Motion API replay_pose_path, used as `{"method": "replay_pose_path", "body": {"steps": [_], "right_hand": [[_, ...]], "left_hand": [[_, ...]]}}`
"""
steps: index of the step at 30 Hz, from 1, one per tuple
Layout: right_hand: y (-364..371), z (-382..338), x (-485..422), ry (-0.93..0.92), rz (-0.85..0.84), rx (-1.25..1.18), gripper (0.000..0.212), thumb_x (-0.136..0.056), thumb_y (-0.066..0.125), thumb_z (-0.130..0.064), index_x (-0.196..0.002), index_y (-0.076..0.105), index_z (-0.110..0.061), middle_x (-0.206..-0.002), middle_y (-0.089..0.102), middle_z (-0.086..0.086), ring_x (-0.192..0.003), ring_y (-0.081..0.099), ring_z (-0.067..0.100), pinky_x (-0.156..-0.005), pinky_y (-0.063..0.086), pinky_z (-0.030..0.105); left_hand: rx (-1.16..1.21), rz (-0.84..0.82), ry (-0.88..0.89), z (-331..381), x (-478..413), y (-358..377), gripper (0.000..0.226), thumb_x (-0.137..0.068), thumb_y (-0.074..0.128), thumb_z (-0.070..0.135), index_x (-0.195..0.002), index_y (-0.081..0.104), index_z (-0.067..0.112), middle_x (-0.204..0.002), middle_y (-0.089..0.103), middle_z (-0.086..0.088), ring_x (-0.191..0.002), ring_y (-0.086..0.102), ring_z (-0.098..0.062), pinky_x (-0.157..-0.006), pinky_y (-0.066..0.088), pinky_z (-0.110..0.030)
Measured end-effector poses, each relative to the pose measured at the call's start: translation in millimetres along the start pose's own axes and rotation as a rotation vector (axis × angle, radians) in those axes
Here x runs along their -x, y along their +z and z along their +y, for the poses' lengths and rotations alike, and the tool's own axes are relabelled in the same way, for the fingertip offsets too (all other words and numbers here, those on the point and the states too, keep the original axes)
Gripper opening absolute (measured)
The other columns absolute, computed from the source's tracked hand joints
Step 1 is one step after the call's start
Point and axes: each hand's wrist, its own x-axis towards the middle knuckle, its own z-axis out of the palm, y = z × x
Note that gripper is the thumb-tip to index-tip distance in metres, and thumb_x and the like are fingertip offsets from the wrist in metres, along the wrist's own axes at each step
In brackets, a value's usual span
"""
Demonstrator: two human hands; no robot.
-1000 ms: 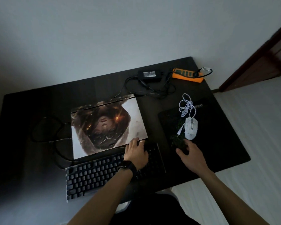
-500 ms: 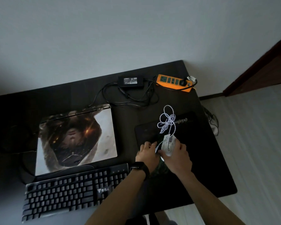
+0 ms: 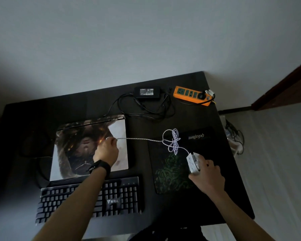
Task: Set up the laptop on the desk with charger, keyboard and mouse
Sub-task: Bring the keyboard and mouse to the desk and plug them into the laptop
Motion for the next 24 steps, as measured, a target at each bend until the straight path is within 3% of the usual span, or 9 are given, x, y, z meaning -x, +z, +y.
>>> {"method": "replay_pose_path", "body": {"steps": [5,8,11,14,18,21,24], "right_hand": [[0,0,10,0.055,0.040,-0.113,0.083,-0.075,0.065,-0.054,-0.146,0.027,-0.035,-0.133,0.044,0.005,-0.116,0.047,0.033,-0.076,0.044,0.040],[-11,-11,15,0.051,0.115,-0.296,0.085,-0.076,0.069,-0.054,-0.148,0.031,-0.030,-0.132,0.050,0.006,-0.112,0.055,0.030,-0.082,0.047,0.039],[-30,-23,14,0.081,0.261,-0.499,0.084,-0.080,0.070,-0.054,-0.150,0.034,-0.026,-0.136,0.049,0.007,-0.114,0.057,0.028,-0.084,0.046,0.039],[-39,-24,9,0.132,0.275,-0.441,0.086,-0.079,0.068,-0.058,-0.151,0.033,-0.026,-0.138,0.047,0.010,-0.113,0.056,0.032,-0.086,0.047,0.042],[-32,-19,0,0.213,-0.017,-0.239,0.084,-0.079,0.062,-0.063,-0.149,0.030,-0.028,-0.135,0.045,0.011,-0.110,0.055,0.033,-0.089,0.048,0.042],[-17,-23,3,0.094,-0.031,-0.097,0.078,-0.077,0.061,-0.062,-0.143,0.032,-0.031,-0.127,0.045,0.008,-0.108,0.053,0.031,-0.080,0.048,0.039],[-6,-31,3,-0.001,0.000,0.016,0.079,-0.075,0.062,-0.057,-0.143,0.030,-0.032,-0.128,0.044,0.005,-0.111,0.050,0.031,-0.072,0.045,0.037]], "left_hand": [[0.249,0.096,-0.286,0,4,-16,0.034,-0.102,0.038,0.031,-0.123,0.055,0.010,-0.121,0.061,-0.024,-0.110,0.056,-0.044,-0.090,0.044,-0.044],[0.411,0.165,-0.306,19,15,-25,0.032,-0.102,0.037,0.028,-0.121,0.053,0.009,-0.120,0.061,-0.025,-0.109,0.056,-0.044,-0.090,0.043,-0.043],[0.652,0.383,-0.308,38,15,-38,0.030,-0.103,0.036,0.028,-0.117,0.051,0.007,-0.115,0.062,-0.025,-0.106,0.057,-0.042,-0.089,0.043,-0.041],[0.723,0.489,-0.351,40,10,-51,0.030,-0.103,0.034,0.032,-0.117,0.049,0.010,-0.114,0.063,-0.023,-0.105,0.059,-0.042,-0.091,0.046,-0.044],[0.637,0.283,-0.344,35,14,-37,0.030,-0.102,0.038,0.032,-0.115,0.051,0.008,-0.107,0.063,-0.019,-0.099,0.060,-0.040,-0.082,0.043,-0.035],[0.480,0.032,-0.215,34,26,-5,0.023,-0.093,0.044,0.037,-0.099,0.058,0.019,-0.098,0.068,-0.008,-0.087,0.064,-0.033,-0.084,0.050,-0.034],[0.370,-0.094,-0.167,36,36,17,0.024,-0.096,0.045,0.034,-0.105,0.062,0.020,-0.100,0.069,-0.008,-0.091,0.064,-0.031,-0.082,0.050,-0.034]]}}
